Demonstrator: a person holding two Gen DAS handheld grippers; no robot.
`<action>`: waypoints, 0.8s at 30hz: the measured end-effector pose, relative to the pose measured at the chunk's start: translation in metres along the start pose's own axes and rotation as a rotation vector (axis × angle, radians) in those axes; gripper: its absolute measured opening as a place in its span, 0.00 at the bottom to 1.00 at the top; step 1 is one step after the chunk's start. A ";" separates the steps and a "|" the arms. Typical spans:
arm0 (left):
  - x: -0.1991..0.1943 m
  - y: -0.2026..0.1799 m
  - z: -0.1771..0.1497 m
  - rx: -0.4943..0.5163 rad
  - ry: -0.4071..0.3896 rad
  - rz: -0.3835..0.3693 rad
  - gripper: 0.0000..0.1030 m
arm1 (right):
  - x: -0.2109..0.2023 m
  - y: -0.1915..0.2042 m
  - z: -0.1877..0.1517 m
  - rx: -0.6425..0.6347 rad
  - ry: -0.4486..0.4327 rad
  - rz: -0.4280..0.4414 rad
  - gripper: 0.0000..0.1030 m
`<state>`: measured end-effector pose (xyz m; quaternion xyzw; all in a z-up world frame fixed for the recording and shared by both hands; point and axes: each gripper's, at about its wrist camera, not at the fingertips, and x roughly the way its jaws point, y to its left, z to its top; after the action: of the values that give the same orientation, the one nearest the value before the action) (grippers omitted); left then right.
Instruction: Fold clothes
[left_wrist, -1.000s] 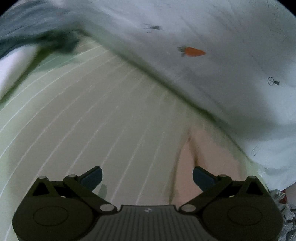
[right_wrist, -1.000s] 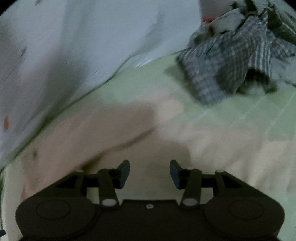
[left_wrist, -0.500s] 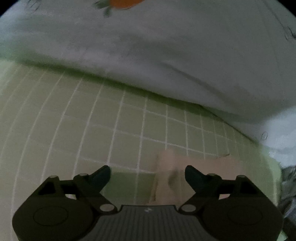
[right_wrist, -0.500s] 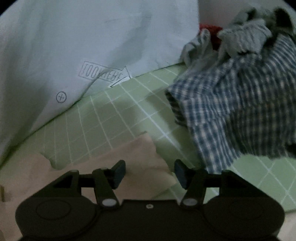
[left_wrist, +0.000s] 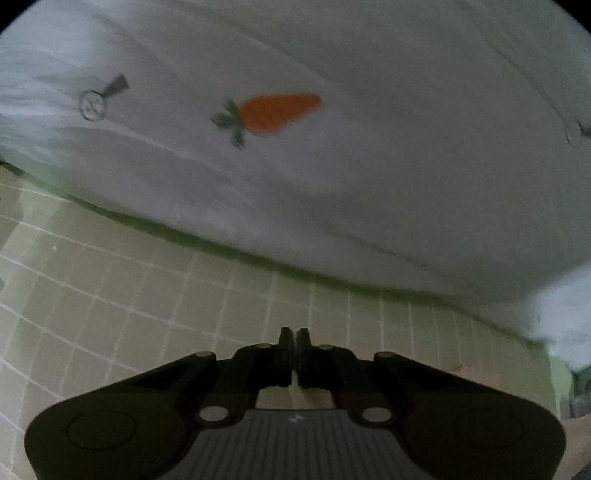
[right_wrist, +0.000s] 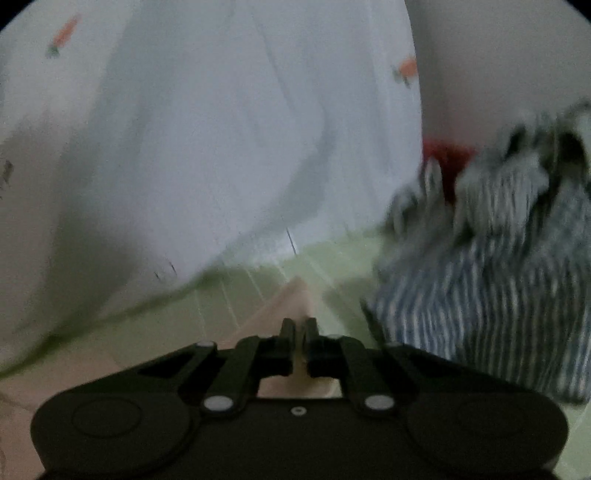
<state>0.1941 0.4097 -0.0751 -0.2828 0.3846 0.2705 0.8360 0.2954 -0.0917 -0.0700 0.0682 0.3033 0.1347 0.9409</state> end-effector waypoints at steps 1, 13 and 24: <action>0.000 0.002 0.003 -0.010 -0.003 0.007 0.02 | -0.003 0.001 0.004 -0.006 -0.017 0.008 0.06; 0.044 0.004 -0.009 0.008 0.072 0.134 0.11 | 0.039 0.009 -0.011 -0.065 0.090 -0.028 0.06; -0.026 0.010 -0.021 -0.095 -0.032 0.218 0.74 | 0.022 0.007 -0.008 0.014 0.056 0.026 0.06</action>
<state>0.1626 0.3966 -0.0683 -0.2743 0.3866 0.3819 0.7934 0.3063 -0.0780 -0.0868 0.0751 0.3295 0.1467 0.9297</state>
